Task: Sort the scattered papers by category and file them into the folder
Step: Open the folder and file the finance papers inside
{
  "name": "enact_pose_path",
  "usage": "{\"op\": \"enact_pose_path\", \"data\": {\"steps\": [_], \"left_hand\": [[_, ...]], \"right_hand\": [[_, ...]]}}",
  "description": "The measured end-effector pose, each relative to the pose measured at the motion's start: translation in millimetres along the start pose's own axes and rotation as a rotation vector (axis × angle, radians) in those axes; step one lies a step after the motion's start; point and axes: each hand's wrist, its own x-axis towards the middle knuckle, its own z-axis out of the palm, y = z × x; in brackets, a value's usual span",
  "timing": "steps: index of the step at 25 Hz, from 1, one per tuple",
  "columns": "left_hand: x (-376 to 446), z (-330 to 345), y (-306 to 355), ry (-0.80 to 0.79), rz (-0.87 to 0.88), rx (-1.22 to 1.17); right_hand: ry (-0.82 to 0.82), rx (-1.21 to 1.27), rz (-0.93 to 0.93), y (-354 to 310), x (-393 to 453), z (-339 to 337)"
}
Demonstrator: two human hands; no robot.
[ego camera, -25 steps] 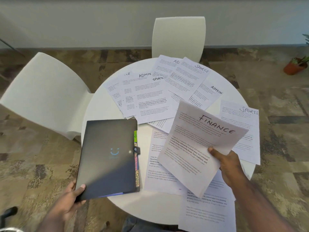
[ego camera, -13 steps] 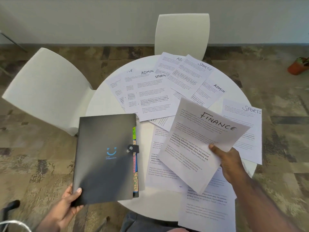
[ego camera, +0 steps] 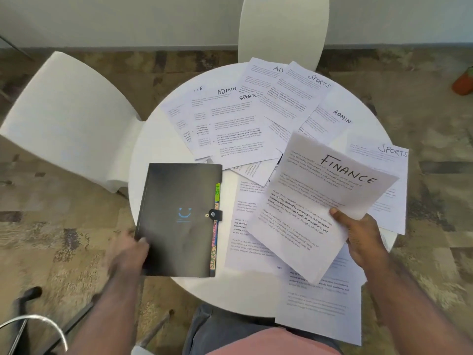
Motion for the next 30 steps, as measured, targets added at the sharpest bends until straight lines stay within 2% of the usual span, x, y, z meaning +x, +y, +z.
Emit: {"op": "enact_pose_path", "data": {"steps": [2, 4, 6, 8, 13, 19, 30], "left_hand": [[-23, 19, 36, -0.009, 0.292, 0.094], [-50, 47, 68, -0.153, 0.427, 0.19], [-63, 69, 84, -0.27, 0.372, 0.241], [-63, 80, 86, -0.297, 0.32, 0.257], [-59, 86, 85, -0.298, 0.331, 0.256], [-61, 87, 87, -0.203, 0.333, 0.226], [-58, 77, 109, -0.291, 0.317, 0.25]], "right_hand": [[0.007, -0.007, 0.003, 0, 0, 0], [0.011, -0.021, 0.007, 2, -1, 1], [-0.004, -0.008, 0.006, 4, -3, 2], [-0.013, 0.008, 0.0, 4, -6, 3], [0.003, -0.019, 0.017, 6, -6, 1], [0.017, -0.035, 0.025, 6, -5, 4], [-0.004, -0.066, 0.031, 6, -4, 5]]}}
